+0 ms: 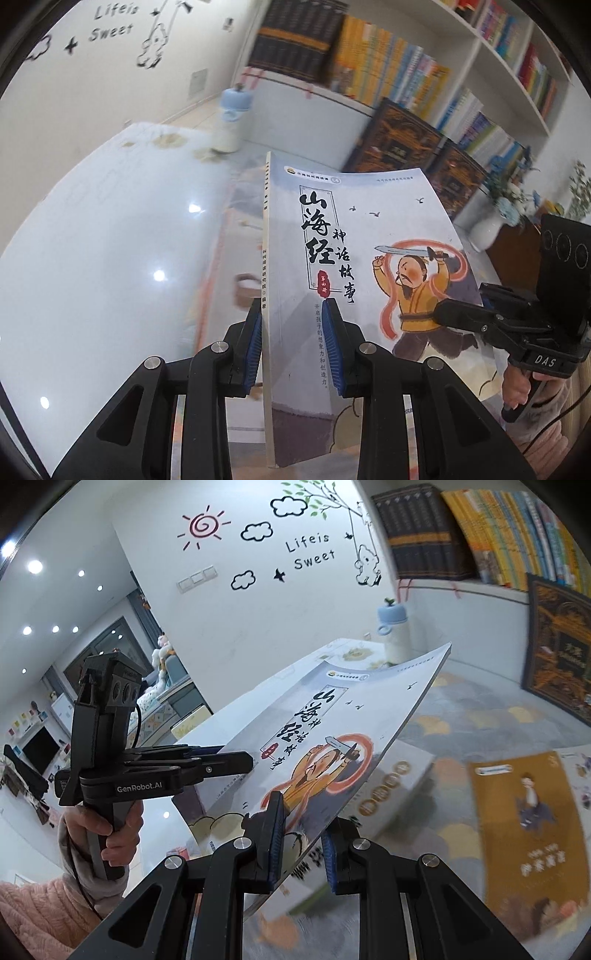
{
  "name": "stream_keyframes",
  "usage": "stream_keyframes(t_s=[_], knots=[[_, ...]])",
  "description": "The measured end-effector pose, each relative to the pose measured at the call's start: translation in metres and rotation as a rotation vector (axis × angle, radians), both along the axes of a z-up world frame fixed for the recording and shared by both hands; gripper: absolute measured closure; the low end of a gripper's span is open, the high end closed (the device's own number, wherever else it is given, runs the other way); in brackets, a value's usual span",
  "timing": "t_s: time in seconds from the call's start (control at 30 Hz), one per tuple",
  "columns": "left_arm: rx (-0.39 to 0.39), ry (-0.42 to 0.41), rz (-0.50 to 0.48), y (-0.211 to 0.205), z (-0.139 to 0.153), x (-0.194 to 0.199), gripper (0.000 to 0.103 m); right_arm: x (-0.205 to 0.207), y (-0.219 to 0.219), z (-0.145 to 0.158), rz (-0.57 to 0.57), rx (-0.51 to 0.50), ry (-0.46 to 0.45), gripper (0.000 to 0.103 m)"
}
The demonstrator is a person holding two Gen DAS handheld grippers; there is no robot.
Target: Organize books
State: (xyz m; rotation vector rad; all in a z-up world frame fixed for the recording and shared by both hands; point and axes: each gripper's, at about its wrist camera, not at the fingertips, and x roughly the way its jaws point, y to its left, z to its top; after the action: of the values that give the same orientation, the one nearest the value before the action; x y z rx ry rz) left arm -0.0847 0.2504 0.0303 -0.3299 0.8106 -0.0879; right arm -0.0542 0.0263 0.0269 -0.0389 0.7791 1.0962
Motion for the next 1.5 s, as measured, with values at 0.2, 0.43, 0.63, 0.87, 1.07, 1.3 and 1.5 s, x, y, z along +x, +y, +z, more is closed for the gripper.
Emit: stream_keyframes(t_s=[0.2, 0.43, 0.63, 0.87, 1.07, 1.3, 1.5], knots=[[-0.032, 0.034, 0.029, 0.023, -0.022, 0.000, 0.076, 0.008, 0.029, -0.022, 0.013, -0.018, 0.057, 0.085], [-0.042, 0.056, 0.023, 0.024, -0.039, 0.004, 0.076, 0.017, 0.040, -0.044, -0.007, -0.060, 0.106, 0.084], [-0.054, 0.043, 0.022, 0.026, -0.041, 0.002, 0.075, 0.014, 0.046, -0.051, -0.031, -0.085, 0.110, 0.081], [-0.008, 0.013, 0.061, 0.025, -0.033, -0.004, 0.073, 0.009, 0.049, -0.057, -0.047, -0.124, 0.091, 0.067], [0.013, -0.002, 0.037, 0.015, -0.026, -0.008, 0.072, 0.002, 0.052, -0.057, -0.010, -0.133, 0.097, 0.050], [0.008, 0.014, 0.044, 0.011, -0.030, -0.007, 0.072, -0.004, 0.050, -0.054, -0.003, -0.162, 0.095, 0.043], [0.013, 0.013, 0.045, 0.006, -0.026, -0.007, 0.072, -0.007, 0.027, -0.047, -0.037, -0.156, 0.083, 0.033]])
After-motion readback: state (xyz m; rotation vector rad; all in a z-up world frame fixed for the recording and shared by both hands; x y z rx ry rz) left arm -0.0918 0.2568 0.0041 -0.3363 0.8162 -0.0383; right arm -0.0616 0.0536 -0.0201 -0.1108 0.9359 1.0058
